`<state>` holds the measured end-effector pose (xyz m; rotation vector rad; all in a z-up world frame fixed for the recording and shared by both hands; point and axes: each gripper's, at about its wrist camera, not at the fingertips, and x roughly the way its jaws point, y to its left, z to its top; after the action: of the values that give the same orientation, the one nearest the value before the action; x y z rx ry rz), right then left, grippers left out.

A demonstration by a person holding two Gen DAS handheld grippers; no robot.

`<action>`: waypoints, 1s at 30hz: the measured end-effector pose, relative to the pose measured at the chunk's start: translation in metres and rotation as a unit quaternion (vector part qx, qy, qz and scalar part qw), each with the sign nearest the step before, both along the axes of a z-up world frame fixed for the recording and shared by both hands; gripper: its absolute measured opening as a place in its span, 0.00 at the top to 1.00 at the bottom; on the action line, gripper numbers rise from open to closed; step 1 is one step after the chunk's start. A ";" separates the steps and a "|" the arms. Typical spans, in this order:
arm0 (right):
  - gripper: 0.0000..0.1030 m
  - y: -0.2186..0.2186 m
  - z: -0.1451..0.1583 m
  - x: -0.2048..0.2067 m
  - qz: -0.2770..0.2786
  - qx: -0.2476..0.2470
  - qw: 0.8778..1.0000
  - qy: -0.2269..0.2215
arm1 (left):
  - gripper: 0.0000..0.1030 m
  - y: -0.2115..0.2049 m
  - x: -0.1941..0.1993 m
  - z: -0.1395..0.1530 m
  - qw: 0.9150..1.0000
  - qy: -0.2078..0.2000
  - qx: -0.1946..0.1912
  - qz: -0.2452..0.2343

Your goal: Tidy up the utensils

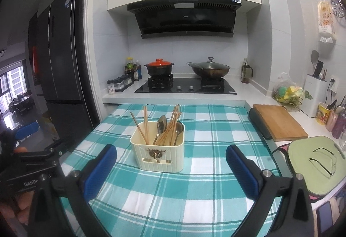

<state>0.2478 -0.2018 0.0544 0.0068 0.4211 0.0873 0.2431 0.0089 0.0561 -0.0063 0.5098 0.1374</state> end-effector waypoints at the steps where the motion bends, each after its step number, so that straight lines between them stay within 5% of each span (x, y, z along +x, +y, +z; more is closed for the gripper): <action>1: 0.00 0.000 -0.001 -0.003 -0.001 -0.001 1.000 0.001 | 0.00 -0.001 -0.001 0.000 1.000 0.012 -0.002 0.001; 5: 0.00 -0.001 -0.002 -0.013 -0.002 -0.002 1.000 0.007 | 0.00 -0.010 -0.007 0.000 0.999 0.036 0.024 0.000; 30: 0.00 0.009 0.007 -0.031 0.022 0.003 1.000 0.010 | 0.00 -0.015 -0.014 0.003 0.999 0.047 0.012 -0.018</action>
<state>0.2165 -0.1931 0.0613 0.0038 0.4407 0.1321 0.2296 -0.0059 0.0596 0.0334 0.6017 0.1095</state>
